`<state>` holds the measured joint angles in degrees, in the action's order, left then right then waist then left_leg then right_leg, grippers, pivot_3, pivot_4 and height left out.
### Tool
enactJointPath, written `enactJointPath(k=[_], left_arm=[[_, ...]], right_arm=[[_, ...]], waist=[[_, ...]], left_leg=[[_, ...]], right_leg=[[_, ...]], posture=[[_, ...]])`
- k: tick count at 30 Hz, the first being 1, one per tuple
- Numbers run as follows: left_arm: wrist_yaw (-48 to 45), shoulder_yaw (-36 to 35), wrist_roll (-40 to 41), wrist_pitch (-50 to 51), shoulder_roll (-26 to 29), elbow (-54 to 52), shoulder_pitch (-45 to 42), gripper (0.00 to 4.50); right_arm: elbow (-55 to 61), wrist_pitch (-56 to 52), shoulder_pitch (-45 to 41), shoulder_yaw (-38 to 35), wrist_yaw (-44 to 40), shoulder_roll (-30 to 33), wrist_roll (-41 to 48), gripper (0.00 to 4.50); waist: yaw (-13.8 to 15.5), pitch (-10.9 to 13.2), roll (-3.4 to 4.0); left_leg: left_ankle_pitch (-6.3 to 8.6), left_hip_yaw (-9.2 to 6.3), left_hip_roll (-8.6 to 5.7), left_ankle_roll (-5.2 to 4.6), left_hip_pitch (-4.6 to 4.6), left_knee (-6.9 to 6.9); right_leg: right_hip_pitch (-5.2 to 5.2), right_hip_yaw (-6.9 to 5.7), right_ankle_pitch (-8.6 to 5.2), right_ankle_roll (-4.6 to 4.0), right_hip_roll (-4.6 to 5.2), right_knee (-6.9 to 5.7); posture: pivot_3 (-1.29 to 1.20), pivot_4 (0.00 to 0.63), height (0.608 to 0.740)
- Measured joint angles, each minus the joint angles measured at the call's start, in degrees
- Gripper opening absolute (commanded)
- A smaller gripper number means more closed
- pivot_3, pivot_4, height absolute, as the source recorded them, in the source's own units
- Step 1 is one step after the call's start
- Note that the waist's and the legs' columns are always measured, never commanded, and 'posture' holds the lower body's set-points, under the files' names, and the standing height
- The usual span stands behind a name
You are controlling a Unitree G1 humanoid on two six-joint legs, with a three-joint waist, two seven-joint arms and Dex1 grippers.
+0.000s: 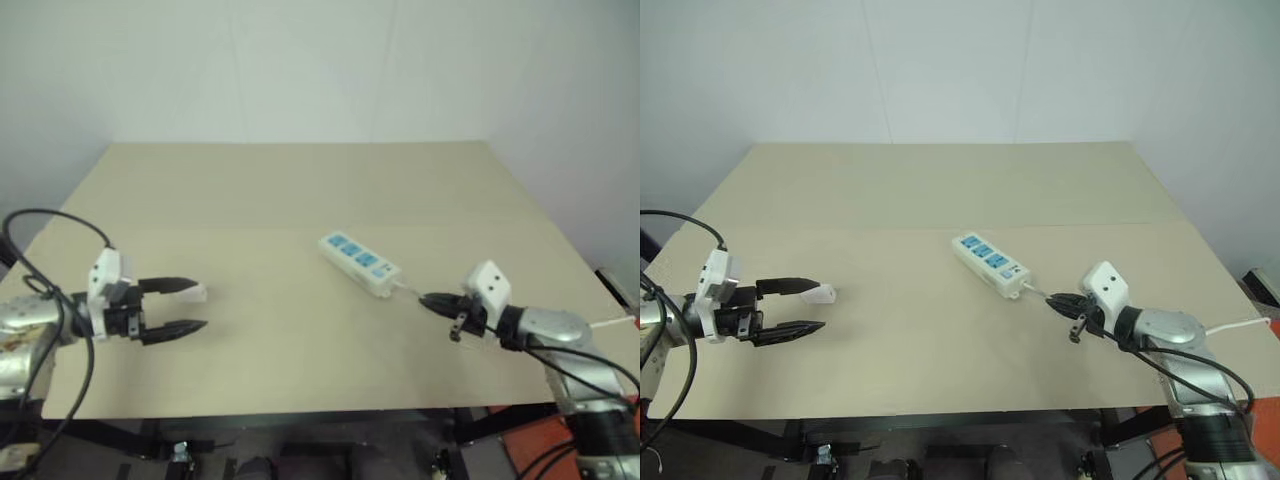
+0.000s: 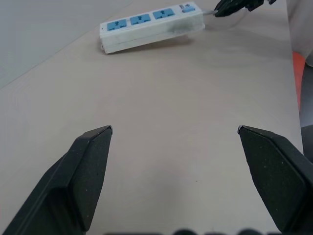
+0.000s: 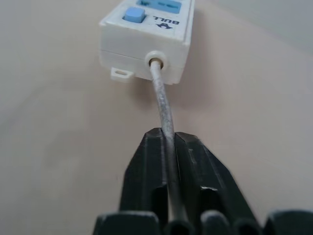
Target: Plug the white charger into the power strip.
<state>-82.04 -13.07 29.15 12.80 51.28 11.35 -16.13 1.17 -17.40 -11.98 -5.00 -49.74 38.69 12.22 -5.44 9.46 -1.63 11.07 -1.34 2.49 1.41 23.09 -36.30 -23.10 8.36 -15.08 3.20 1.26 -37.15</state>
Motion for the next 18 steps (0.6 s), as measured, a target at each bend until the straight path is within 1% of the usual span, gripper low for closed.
enactJointPath(k=[1,7,8,9,14,18], left_arm=[[-0.10,0.46,-0.04,-0.04,-0.04,0.53,-0.58,4.50],[-0.54,0.92,-0.20,-0.37,-0.13,2.06,-2.71,4.50],[-0.58,0.91,-0.49,-0.37,-0.13,2.43,-2.69,4.50],[-0.60,0.91,-0.71,-0.37,-0.13,2.66,-2.65,4.50],[-0.65,0.89,-0.81,-0.34,-0.13,2.67,-2.13,4.50],[-0.57,0.90,-1.00,-0.41,-0.15,2.67,-2.39,4.50]], right_arm=[[0.28,0.00,0.23,-0.01,0.38,-0.20,-0.01,2.03],[4.46,-0.04,1.65,-0.21,3.23,-2.64,0.96,3.98],[4.93,-0.20,2.16,-0.31,3.79,-3.30,1.55,4.28],[5.51,-0.39,2.47,-0.46,4.47,-4.37,2.12,4.46],[7.58,-1.36,2.64,-0.08,7.15,-8.25,3.65,4.46],[3.82,-0.73,-1.42,2.19,11.80,-12.81,1.19,4.46]], waist=[[-0.04,0.00,0.00],[0.01,0.00,0.00],[0.05,0.00,0.00],[0.05,0.00,0.00],[0.07,0.00,0.00],[-0.12,0.00,0.00]], left_leg=[[-0.01,0.00,0.00,-0.02,-0.01,0.00],[-0.01,-0.02,0.02,-0.02,0.07,0.03],[-0.01,-0.02,0.01,-0.02,0.12,0.03],[-0.01,-0.03,0.01,-0.02,0.16,0.03],[-0.01,-0.03,0.01,-0.02,0.15,0.03],[-0.02,-0.02,0.03,-0.02,0.06,0.02]], right_leg=[[0.00,0.01,0.01,0.00,-0.01,-0.01],[-0.03,0.01,0.02,-0.01,-0.04,0.02],[-0.06,0.01,0.02,-0.01,-0.03,0.04],[-0.07,0.01,0.02,-0.01,-0.03,0.06],[-0.06,0.00,0.02,-0.01,-0.01,0.05],[-0.06,0.00,0.06,-0.05,-0.04,0.00]], posture=[[0.00,0.150,0.740],[0.00,0.150,0.740],[0.00,0.150,0.740],[0.00,0.150,0.740],[0.00,0.150,0.740],[0.00,0.150,0.740]])
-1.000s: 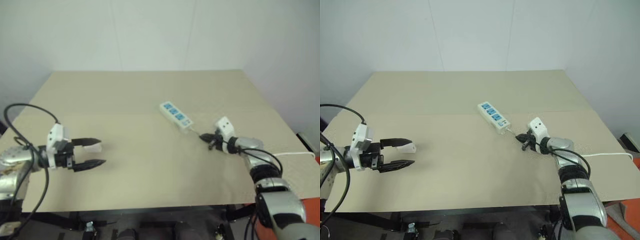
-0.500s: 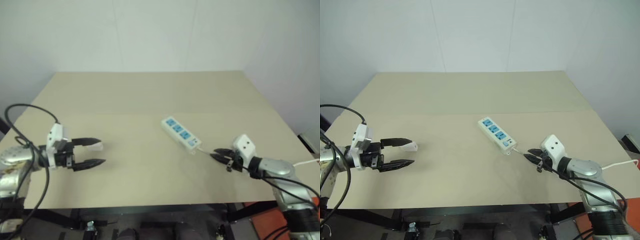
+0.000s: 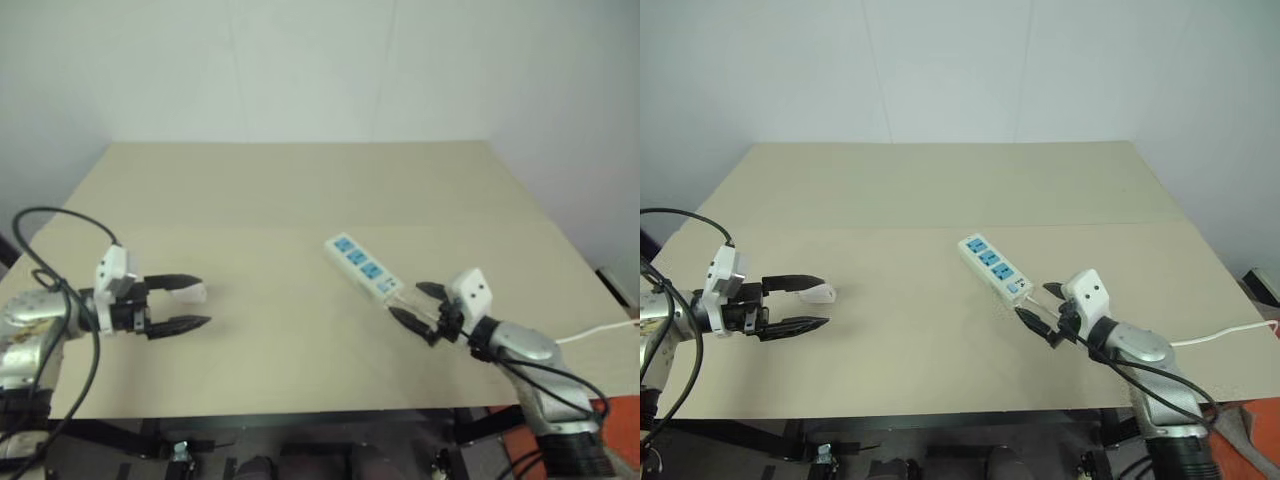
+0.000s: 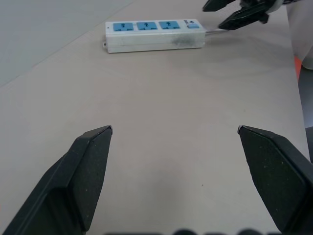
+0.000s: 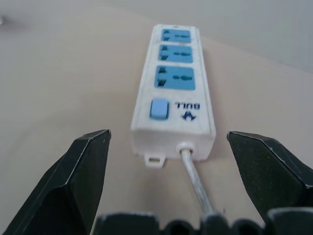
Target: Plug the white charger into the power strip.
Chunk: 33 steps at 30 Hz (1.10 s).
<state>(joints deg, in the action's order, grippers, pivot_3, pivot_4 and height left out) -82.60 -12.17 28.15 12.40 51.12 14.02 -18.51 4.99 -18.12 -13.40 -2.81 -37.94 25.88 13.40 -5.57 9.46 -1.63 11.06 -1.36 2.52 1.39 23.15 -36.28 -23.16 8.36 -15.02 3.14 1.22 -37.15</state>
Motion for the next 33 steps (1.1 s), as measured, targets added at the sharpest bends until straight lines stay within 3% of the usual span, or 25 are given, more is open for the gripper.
enactJointPath(k=[26,31,33], left_arm=[[1.26,0.02,-1.53,-1.94,0.20,1.60,-1.60,4.50],[2.12,0.01,-1.53,-2.11,-0.14,1.00,-0.93,4.50],[2.37,0.01,-1.53,-2.13,-0.50,0.66,-0.60,4.50]], right_arm=[[-17.98,8.32,-6.43,1.40,2.10,-7.37,-1.54,4.46],[-18.70,8.62,-6.86,1.37,1.25,-7.26,-1.13,3.42],[-18.94,8.98,-6.86,1.38,0.96,-7.11,-1.13,3.42]], waist=[[-0.03,0.00,0.00],[-0.06,0.00,0.00],[-0.03,0.00,0.00]], left_leg=[[-0.02,-0.04,0.00,-0.03,0.04,0.07],[-0.02,-0.03,0.00,-0.03,0.03,0.07],[-0.02,-0.04,0.01,-0.03,0.03,0.07]], right_leg=[[0.00,-0.04,0.16,-0.28,0.00,0.04],[0.00,-0.03,0.16,-0.28,0.00,0.04],[0.00,-0.04,0.16,-0.28,-0.01,0.03]], posture=[[0.00,0.150,0.740],[0.00,0.150,0.740],[0.00,0.150,0.740]])
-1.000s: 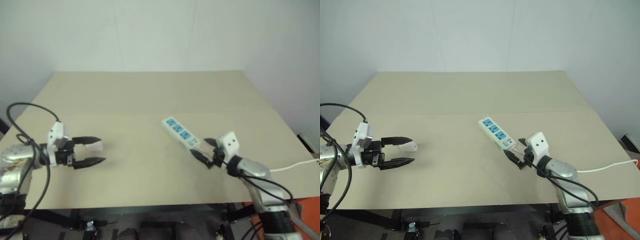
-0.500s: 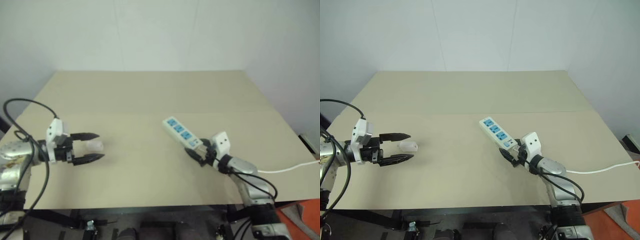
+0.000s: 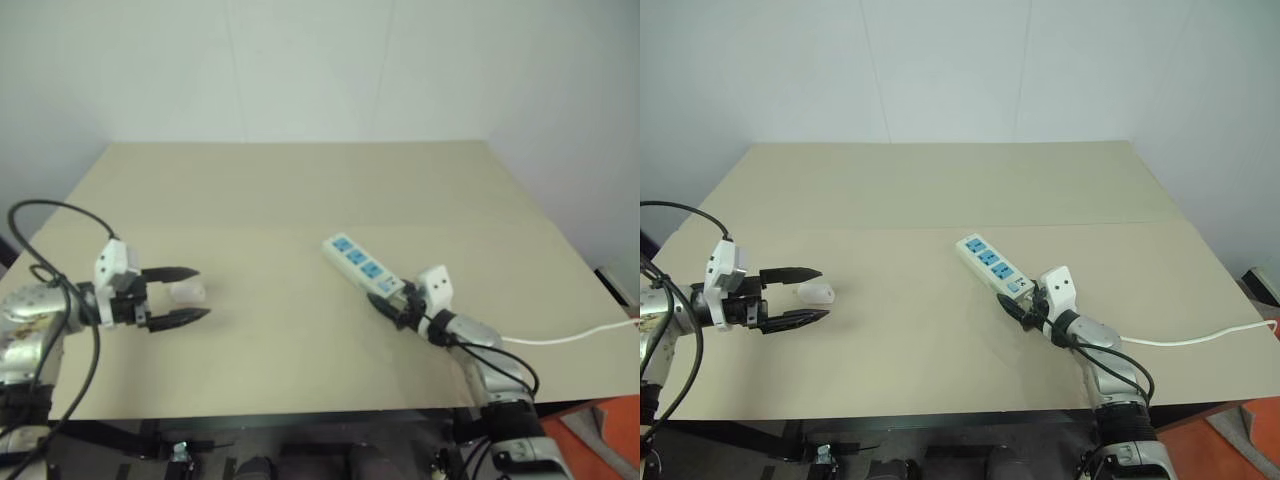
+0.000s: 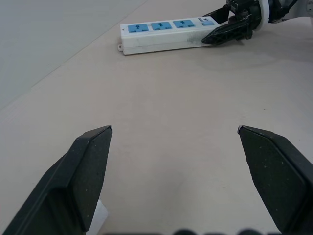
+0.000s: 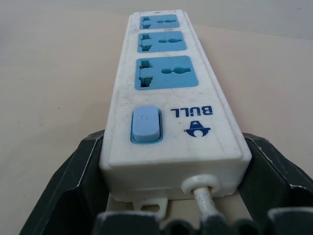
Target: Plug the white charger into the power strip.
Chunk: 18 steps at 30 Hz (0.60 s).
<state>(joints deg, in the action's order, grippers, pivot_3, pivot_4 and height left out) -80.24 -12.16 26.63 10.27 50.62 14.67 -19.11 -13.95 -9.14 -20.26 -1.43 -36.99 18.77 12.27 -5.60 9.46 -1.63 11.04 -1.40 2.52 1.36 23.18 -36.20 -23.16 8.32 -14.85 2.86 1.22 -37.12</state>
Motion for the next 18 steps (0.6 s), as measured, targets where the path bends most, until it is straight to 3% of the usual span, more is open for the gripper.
enactJointPath(k=[4,7,9,13,18], left_arm=[[0.75,1.31,-2.03,-1.10,-0.08,-1.48,-0.29,4.50],[4.00,5.27,-7.30,-2.32,-0.10,-2.60,-5.19,4.50],[4.75,10.80,-12.30,0.29,0.94,-1.83,-14.60,4.50],[-6.69,23.89,-21.39,3.75,4.93,6.15,-35.74,4.50],[-11.76,43.80,-27.89,1.50,4.10,18.44,-51.01,4.50]], right_arm=[[-0.49,1.14,-0.09,0.32,-0.03,0.17,-0.84,3.42],[-1.05,1.57,-0.37,0.48,-0.50,0.79,-0.99,3.42],[-1.69,1.72,-0.87,0.64,-1.09,1.28,-1.07,3.42],[-2.88,1.98,-1.79,1.13,-2.73,2.00,-1.29,3.42],[-4.21,2.51,-3.16,1.37,-3.55,2.23,-1.73,3.42]], waist=[[0.00,0.00,0.00],[0.20,0.01,-0.02],[0.66,0.05,-0.09],[0.15,0.00,0.01],[-0.20,0.00,0.02]], left_leg=[[0.00,0.00,-0.02,0.00,0.00,-0.02],[-0.01,-0.04,-0.02,0.01,0.02,-0.05],[-0.05,-0.15,-0.04,0.02,0.08,-0.14],[-0.08,-0.08,-0.14,0.03,0.02,-0.08],[-0.07,-0.12,-0.12,0.01,0.05,0.12]], right_leg=[[0.01,0.00,0.00,0.00,0.01,0.01],[0.03,-0.04,0.00,0.02,-0.01,0.00],[0.05,-0.12,-0.05,0.29,-0.05,0.04],[0.09,0.04,-0.06,0.37,-0.04,0.08],[-0.04,0.05,-0.14,0.32,-0.06,0.02]], posture=[[0.00,0.150,0.740],[0.00,0.150,0.740],[0.00,0.150,0.740],[0.00,0.150,0.740],[0.00,0.150,0.740]])
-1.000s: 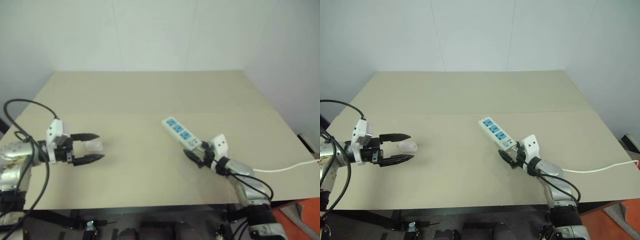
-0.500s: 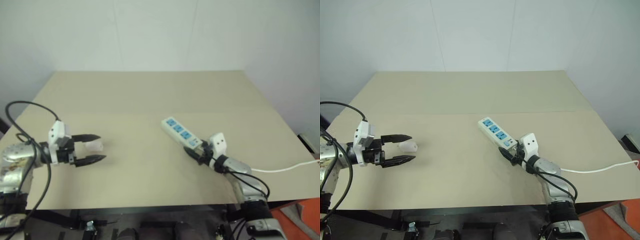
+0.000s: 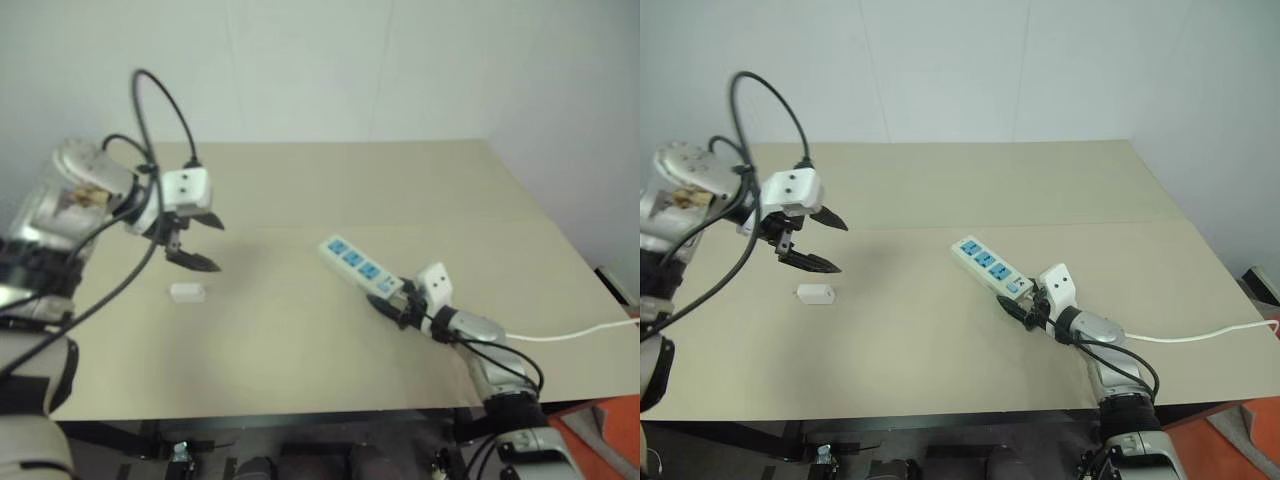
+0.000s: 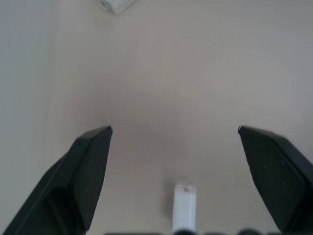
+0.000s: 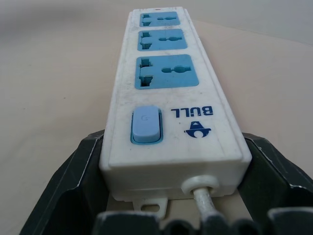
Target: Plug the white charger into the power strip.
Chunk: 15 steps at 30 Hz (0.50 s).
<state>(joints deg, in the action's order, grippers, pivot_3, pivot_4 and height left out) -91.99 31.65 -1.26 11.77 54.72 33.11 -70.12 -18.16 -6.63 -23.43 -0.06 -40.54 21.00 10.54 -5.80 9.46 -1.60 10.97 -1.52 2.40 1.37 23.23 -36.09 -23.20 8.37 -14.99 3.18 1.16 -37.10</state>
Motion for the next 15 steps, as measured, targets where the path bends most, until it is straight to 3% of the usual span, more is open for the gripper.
enactJointPath(k=[4,15], left_arm=[[-0.29,11.27,-1.96,-6.58,-0.44,7.29,-4.87,4.50],[-0.33,20.69,-1.39,-15.40,-2.78,17.60,-7.09,4.50]], right_arm=[[0.32,0.02,0.19,0.00,0.15,-0.08,-0.15,3.42],[4.57,-1.45,3.46,-0.72,2.63,-0.36,0.43,3.42]], waist=[[-0.02,0.01,-0.01],[0.39,0.02,-0.03]], left_leg=[[0.00,-0.01,0.01,0.00,0.04,0.01],[0.00,-0.02,0.00,-0.01,0.11,-0.06]], right_leg=[[-0.02,0.00,-0.01,-0.01,-0.01,0.01],[-0.01,-0.01,-0.03,0.02,0.01,0.02]], posture=[[0.00,0.150,0.740],[0.00,0.150,0.740]])
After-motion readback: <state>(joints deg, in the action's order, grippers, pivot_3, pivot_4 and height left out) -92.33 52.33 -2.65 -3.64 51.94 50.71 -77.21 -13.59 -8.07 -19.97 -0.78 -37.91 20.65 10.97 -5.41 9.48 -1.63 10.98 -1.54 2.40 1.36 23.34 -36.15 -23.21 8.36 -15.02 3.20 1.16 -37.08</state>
